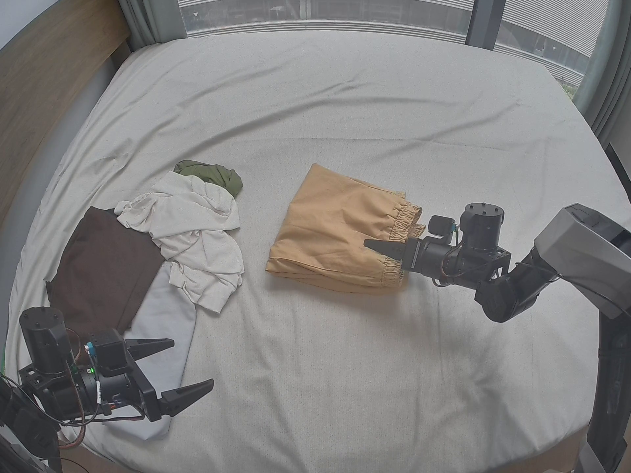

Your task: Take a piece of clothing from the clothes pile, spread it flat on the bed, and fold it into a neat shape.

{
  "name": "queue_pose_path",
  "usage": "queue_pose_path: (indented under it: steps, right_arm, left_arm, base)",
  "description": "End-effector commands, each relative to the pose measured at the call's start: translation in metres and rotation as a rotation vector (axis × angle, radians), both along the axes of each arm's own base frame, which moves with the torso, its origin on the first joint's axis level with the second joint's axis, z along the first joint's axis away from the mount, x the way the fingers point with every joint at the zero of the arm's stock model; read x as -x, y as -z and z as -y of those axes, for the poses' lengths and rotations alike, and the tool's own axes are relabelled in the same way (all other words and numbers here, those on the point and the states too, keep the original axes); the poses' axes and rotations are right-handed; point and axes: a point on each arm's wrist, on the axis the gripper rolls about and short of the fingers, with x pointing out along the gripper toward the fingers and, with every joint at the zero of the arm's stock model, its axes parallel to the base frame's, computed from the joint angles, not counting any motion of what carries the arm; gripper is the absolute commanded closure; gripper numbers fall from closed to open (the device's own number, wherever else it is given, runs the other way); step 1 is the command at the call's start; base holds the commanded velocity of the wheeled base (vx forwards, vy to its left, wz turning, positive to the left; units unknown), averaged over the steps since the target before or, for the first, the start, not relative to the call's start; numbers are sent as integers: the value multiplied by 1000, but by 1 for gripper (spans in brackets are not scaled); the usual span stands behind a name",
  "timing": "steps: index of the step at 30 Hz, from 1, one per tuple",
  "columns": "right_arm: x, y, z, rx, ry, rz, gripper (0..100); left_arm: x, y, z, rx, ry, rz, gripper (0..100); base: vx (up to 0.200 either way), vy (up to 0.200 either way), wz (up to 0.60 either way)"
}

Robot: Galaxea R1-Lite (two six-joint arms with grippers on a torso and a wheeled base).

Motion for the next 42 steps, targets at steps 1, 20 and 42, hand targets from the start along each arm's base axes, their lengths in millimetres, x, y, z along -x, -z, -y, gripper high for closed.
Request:
queue_pose_path:
  steps: [1,20,42]
  right_arm:
    - [32,-22,10,0,3,7,0]
    - [227,-95,84,0,49,215,0]
    - [366,-90,132,-29,240,384,0]
  left_arm:
    - [4,-4,-2,28,-16,17,0]
    - [52,-50,-1,231,14,149,0]
    - [136,-33,-22,272,69,37,0]
  base:
    - [0,0,0]
    - [0,0,0]
    - [0,0,0]
